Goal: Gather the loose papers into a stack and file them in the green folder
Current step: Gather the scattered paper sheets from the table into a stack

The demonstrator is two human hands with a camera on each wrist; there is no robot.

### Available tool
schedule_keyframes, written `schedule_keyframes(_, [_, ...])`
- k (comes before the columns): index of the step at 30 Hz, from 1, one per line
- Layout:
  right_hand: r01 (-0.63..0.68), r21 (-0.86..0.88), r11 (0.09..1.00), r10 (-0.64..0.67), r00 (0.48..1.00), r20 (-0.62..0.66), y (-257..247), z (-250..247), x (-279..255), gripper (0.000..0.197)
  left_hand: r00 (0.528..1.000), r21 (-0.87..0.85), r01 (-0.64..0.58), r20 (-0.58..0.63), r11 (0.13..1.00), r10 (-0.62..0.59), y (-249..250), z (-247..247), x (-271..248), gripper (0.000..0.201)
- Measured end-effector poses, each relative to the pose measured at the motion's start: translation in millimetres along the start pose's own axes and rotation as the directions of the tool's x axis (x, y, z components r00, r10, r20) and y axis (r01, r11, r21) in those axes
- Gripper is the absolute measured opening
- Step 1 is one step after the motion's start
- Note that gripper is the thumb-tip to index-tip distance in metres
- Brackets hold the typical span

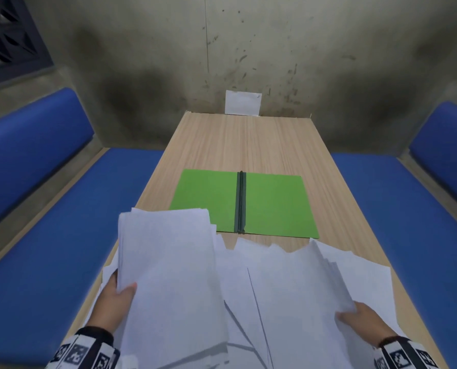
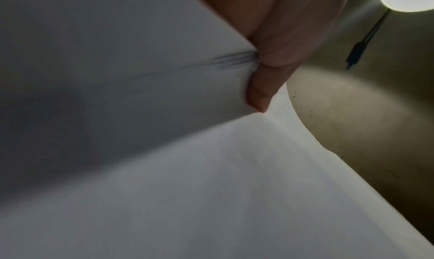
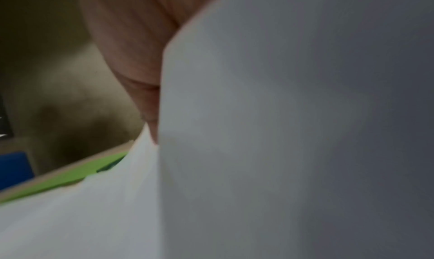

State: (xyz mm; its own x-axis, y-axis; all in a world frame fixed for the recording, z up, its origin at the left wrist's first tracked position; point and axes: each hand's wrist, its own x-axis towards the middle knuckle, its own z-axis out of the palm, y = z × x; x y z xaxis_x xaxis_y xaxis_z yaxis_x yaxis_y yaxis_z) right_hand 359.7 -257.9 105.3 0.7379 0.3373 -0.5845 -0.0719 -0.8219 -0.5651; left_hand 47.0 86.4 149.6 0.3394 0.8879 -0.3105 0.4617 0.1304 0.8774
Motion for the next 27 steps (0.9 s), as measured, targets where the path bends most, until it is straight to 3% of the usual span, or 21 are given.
schedule_keyframes(3, [0.043,0.212,0.976,-0.025,0.996,-0.087,1,-8,-10,0.014,0.998,-0.096,-0.038,-0.045,0.995,0.034,9,-6,3,0.043])
schedule_keyframes(6, [0.074,0.437,0.896,-0.018,0.991,-0.132,0,-16,-18,0.018,0.999,-0.203,-0.034,-0.045,0.979,0.026,15,-12,3,0.047])
schedule_keyframes(9, [0.092,0.584,0.806,0.003,0.987,-0.160,-10,-14,-24,0.032,0.998,-0.339,0.034,0.064,0.940,-0.013,25,-9,-6,0.033])
schedule_keyframes(11, [0.125,0.640,0.758,-0.026,0.986,-0.162,-22,-7,-31,0.029,0.984,-0.380,0.071,0.178,0.922,-0.003,37,1,-17,0.016])
schedule_keyframes(14, [0.171,0.727,0.665,-0.125,0.985,-0.118,-47,8,-48,0.012,0.956,-0.401,0.152,0.292,0.903,-0.031,44,20,-25,0.015])
schedule_keyframes(16, [0.183,0.785,0.592,-0.193,0.978,-0.083,-60,20,-55,0.013,0.934,-0.409,0.212,0.353,0.887,-0.060,45,34,-30,0.018])
schedule_keyframes(19, [0.191,0.823,0.536,-0.271,0.962,-0.047,-71,36,-61,0.021,0.890,-0.436,0.301,0.448,0.848,-0.085,44,53,-42,0.046])
schedule_keyframes(21, [0.195,0.809,0.555,-0.295,0.955,-0.028,-74,43,-64,0.059,0.876,-0.443,0.316,0.477,0.839,-0.078,40,62,-49,0.071])
schedule_keyframes(23, [0.193,0.775,0.602,-0.309,0.951,0.003,-76,49,-67,0.094,0.891,-0.450,0.273,0.452,0.851,-0.047,37,68,-53,0.077])
schedule_keyframes(27, [0.214,0.779,0.590,-0.319,0.947,-0.019,-79,53,-72,0.081,0.921,-0.417,0.158,0.389,0.895,0.019,29,72,-49,0.092])
